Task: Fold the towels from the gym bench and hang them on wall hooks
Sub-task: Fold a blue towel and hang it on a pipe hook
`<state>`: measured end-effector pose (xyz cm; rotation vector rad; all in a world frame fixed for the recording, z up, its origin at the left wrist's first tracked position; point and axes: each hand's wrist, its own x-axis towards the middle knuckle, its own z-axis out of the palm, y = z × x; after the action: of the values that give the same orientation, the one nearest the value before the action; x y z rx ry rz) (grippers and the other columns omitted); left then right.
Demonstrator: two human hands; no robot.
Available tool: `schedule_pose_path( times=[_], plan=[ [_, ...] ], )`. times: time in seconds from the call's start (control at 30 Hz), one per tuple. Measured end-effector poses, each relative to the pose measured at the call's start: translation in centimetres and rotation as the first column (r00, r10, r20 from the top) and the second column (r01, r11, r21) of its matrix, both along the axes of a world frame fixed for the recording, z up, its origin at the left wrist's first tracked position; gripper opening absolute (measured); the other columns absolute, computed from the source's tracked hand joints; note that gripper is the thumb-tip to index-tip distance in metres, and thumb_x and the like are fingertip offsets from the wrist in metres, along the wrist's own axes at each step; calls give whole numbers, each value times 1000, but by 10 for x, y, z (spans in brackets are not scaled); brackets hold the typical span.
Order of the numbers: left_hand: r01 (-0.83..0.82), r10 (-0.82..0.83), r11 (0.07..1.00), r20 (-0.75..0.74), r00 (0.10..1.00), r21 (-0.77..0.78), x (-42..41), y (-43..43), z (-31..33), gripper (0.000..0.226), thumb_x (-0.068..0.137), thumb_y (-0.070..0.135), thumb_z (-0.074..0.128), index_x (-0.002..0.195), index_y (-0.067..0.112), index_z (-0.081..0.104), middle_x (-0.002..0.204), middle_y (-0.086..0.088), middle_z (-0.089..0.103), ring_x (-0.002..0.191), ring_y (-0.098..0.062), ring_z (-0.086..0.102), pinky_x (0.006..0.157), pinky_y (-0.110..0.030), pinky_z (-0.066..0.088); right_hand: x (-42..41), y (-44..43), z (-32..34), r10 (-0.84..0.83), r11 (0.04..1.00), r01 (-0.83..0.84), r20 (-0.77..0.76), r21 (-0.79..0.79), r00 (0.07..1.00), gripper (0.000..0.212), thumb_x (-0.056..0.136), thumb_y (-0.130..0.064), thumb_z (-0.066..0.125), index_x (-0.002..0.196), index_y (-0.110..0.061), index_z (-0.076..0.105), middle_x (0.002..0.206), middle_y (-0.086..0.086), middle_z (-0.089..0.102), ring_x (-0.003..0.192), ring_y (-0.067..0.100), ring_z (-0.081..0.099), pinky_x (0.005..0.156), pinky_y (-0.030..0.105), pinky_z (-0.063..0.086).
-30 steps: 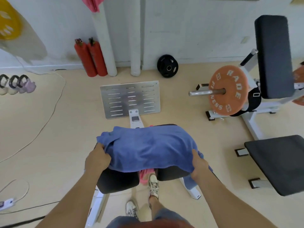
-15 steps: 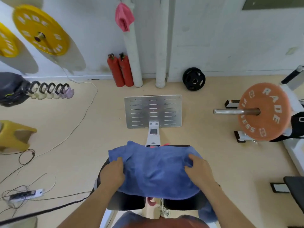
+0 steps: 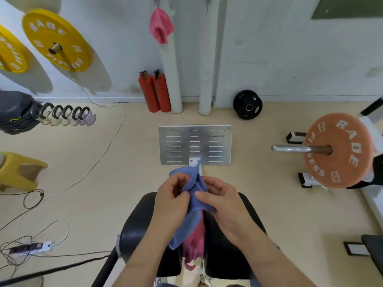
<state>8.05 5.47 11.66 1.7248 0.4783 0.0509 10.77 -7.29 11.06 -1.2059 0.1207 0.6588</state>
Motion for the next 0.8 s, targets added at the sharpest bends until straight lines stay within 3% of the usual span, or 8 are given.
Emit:
schedule_pose_path(
  times=[0.1, 0.23, 0.33, 0.5, 0.63, 0.67, 0.73, 0.8],
  plan=[
    [-86, 80, 995, 106, 991, 56, 4, 0, 11, 42, 75, -15, 50, 86, 22, 67, 76, 3, 69, 71, -8, 64, 61, -18, 51, 7, -8, 16, 33, 991, -28, -37, 132, 999, 38, 86, 9, 56, 121, -4, 62, 115, 17, 69, 109, 29, 65, 98, 38, 51],
    [-103, 101, 995, 189, 977, -1, 8, -12, 29, 47, 77, -16, 52, 91, 25, 69, 82, 13, 71, 79, -1, 66, 65, -12, 49, 14, 11, 25, -153, 953, 180, -126, 244, 980, 28, 83, -4, 60, 109, 3, 66, 111, 26, 67, 106, 36, 64, 95, 38, 53],
    [-102, 84, 993, 268, 960, 53, 5, -15, 40, 52, 75, -10, 50, 100, 32, 69, 90, 16, 72, 84, -2, 67, 71, -14, 51, 12, 17, 34, -230, 911, 271, -162, 310, 960, 28, 83, -9, 59, 108, 0, 68, 110, 22, 69, 101, 31, 67, 86, 31, 57],
    [53, -152, 962, 367, 918, 267, 0, -13, 57, 57, 69, -1, 44, 105, 35, 69, 87, 12, 72, 77, -8, 68, 70, -19, 54, 12, 11, 53, -170, 964, 143, 107, 222, 980, 29, 77, -13, 69, 106, -7, 70, 103, 19, 71, 99, 31, 68, 89, 38, 55],
    [253, -223, 967, 361, 905, -37, 7, -7, 71, 58, 70, -6, 40, 114, 22, 66, 66, -10, 70, 65, -22, 68, 66, -27, 56, 23, -1, 65, -156, 974, 119, 187, 195, 970, 28, 75, -8, 69, 102, -4, 70, 94, 21, 72, 83, 30, 70, 71, 34, 59],
    [245, -206, 968, 378, 902, -56, 8, -3, 75, 56, 71, -5, 42, 113, 25, 66, 60, -8, 67, 59, -21, 65, 62, -28, 55, 25, -5, 67, -148, 977, 111, 204, 180, 968, 30, 74, -8, 69, 104, -4, 69, 97, 21, 71, 86, 31, 70, 73, 35, 59],
    [113, -148, 988, 452, 880, 103, 11, 7, 81, 46, 74, 7, 52, 109, 34, 65, 57, 5, 58, 53, -12, 55, 58, -23, 50, 27, -11, 70, -115, 981, 74, 229, 177, 967, 30, 73, -8, 70, 102, -7, 69, 101, 20, 70, 93, 32, 68, 80, 36, 58],
    [29, -127, 977, 470, 874, 211, 17, 20, 82, 38, 76, 23, 61, 111, 38, 62, 70, 10, 56, 66, -7, 55, 65, -17, 48, 27, -14, 77, -51, 978, -1, 243, 206, 969, 28, 71, -7, 71, 99, -13, 70, 100, 19, 69, 92, 31, 67, 81, 36, 58]
  ],
)
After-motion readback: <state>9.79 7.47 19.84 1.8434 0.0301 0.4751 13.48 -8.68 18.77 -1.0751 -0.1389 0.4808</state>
